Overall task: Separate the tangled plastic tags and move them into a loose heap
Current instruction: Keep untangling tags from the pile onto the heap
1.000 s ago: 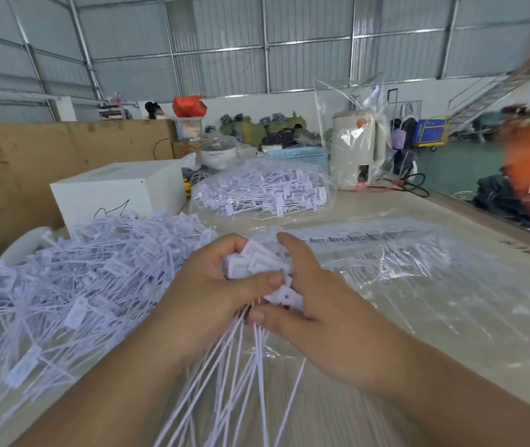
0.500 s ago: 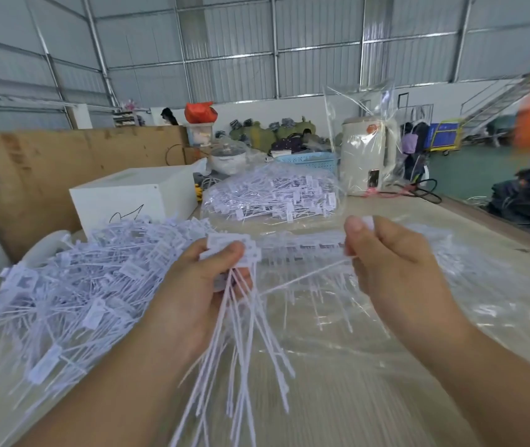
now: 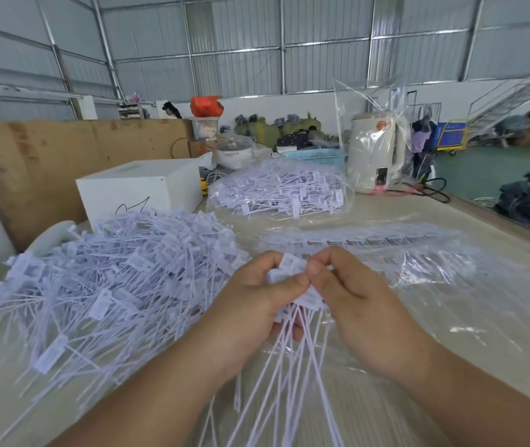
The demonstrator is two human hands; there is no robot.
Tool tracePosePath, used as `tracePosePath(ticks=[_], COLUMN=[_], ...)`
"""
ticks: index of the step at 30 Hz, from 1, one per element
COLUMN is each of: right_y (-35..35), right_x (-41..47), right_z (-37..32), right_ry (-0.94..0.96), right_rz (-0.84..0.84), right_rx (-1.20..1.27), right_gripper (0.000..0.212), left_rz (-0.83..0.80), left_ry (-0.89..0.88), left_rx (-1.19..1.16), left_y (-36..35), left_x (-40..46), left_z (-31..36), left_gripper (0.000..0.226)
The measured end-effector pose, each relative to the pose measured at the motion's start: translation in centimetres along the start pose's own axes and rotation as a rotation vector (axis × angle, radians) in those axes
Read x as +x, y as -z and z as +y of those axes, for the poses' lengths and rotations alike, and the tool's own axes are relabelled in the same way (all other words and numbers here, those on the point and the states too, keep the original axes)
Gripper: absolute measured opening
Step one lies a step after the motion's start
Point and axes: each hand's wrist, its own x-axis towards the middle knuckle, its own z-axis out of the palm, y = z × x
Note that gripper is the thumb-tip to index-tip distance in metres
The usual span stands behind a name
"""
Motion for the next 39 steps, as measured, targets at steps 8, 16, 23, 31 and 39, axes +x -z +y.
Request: tracePosePath(ticks=[8,16,23,31,39], right_y=[-1.3,-2.8,-3.6,-2.5,-0.9], right_x=[0.1,0.0,0.2,0.1,0.6], right_z=[0.3,0.5,1.9,0.3,0.2], right_ry=[-0.038,-0.147,-0.239,-0.448,-0.473], right_rz=[0.141,0.219,0.162,0.023,0.186], right_rx=[-0.031,0.123,0.356,0.788,0.624], right_gripper=[0.029,0.027,0.020,0.037,0.050], left_rz=[0.150,0.325,0.287,0.164,0.034], left_ry=[0.021,-0.065,-0.238,-0.179,-0.172], left_rx=[-0.138,-0.096,0.159,0.683,0.620], left_y=[-2.1,-4.0,-5.3,-5.0,-4.9], left_x=[0.2,-0.1,-0.3,0.5,-0.5], left_z=[-1.0,-1.5,-2.3,-3.1,-2.2], left_gripper=[0.005,0.007,0.007,0.088,0.082])
